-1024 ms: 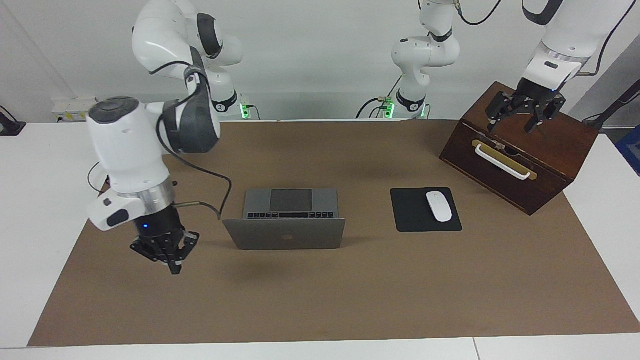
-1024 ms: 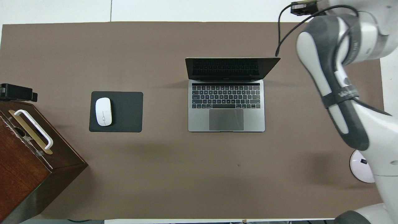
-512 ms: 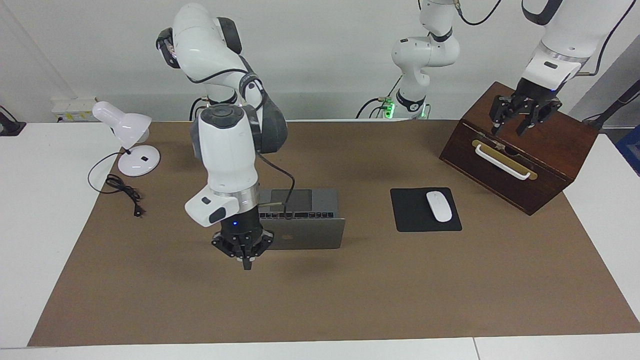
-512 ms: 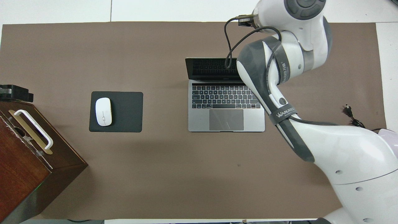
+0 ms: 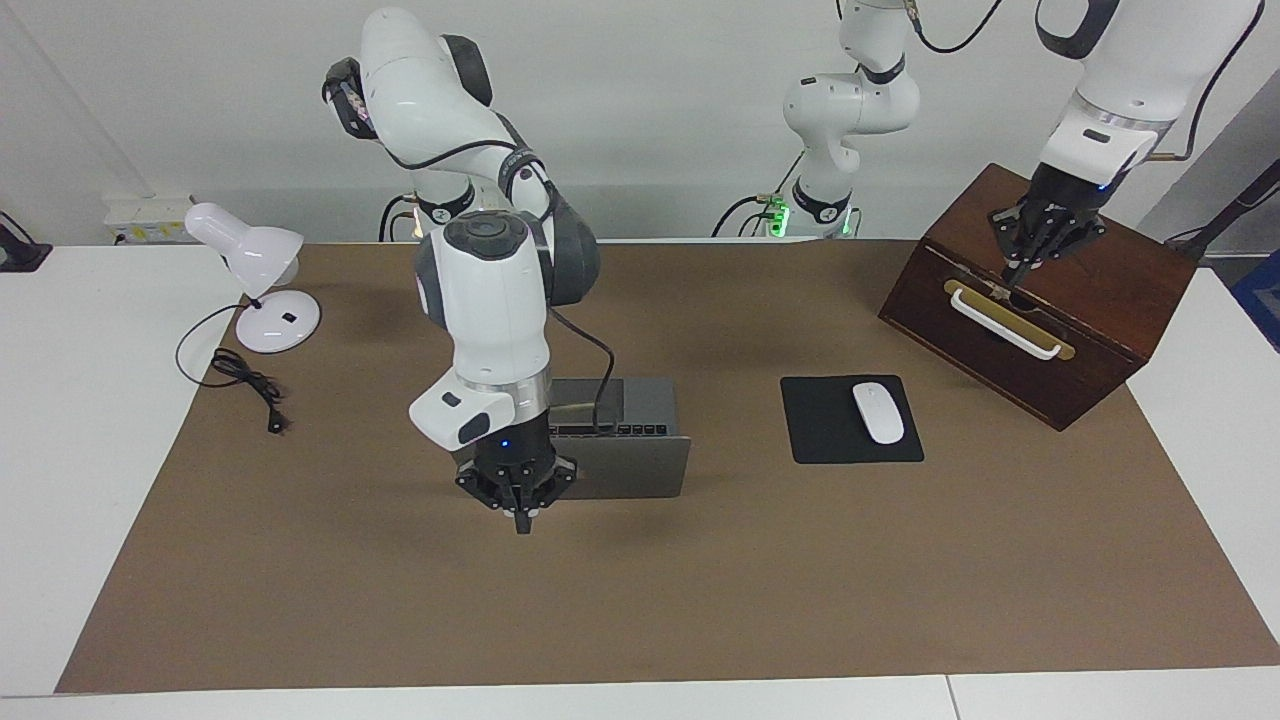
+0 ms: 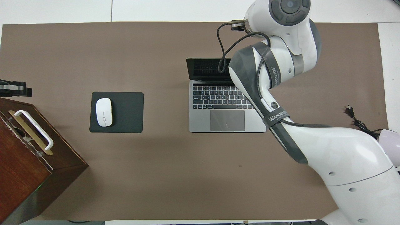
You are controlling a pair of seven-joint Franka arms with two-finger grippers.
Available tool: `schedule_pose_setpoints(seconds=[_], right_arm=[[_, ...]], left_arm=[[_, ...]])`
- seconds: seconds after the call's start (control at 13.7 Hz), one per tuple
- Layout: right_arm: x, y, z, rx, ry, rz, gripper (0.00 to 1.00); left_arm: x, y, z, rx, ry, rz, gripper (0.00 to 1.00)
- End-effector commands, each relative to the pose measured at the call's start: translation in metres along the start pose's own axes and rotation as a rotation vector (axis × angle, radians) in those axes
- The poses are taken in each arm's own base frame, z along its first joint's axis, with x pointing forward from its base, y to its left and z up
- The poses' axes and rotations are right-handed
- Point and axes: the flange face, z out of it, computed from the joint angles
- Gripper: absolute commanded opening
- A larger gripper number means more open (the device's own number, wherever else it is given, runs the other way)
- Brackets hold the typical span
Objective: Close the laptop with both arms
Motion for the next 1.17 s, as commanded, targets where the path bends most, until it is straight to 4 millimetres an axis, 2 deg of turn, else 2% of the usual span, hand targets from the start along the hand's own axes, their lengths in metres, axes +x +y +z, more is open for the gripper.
schedule_pose_setpoints(seconds=[0.0,0.15,0.29,0.59,0.73,1.1], right_arm=[[-0.003,0.009,0.002,-0.017,-0.025,0.023,0.00],[-0.005,0.011,0.006,-0.022,-0.044,0.027,0.00],[-0.009,0.013,0.013,-0.027,-0.056,0.026,0.00],[-0.011,0.013,0.014,-0.032,-0.074,0.025,0.00],[-0.015,0.013,0.008,-0.049,-0.106,0.021,0.00],[-0.021,0.019,0.012,-0.074,-0.161,0.023,0.00]], left_arm=[[-0.016,0.023,0.021,-0.061,0.078,0.022,0.00],[-0.026,0.062,0.037,-0.092,0.144,0.078,0.00],[-0.043,0.089,0.056,-0.100,0.198,0.126,0.00],[-0.074,0.136,0.087,-0.122,0.303,0.211,0.00],[-0.082,0.158,0.102,-0.134,0.347,0.249,0.00],[-0.104,0.212,0.142,-0.172,0.404,0.318,0.00]])
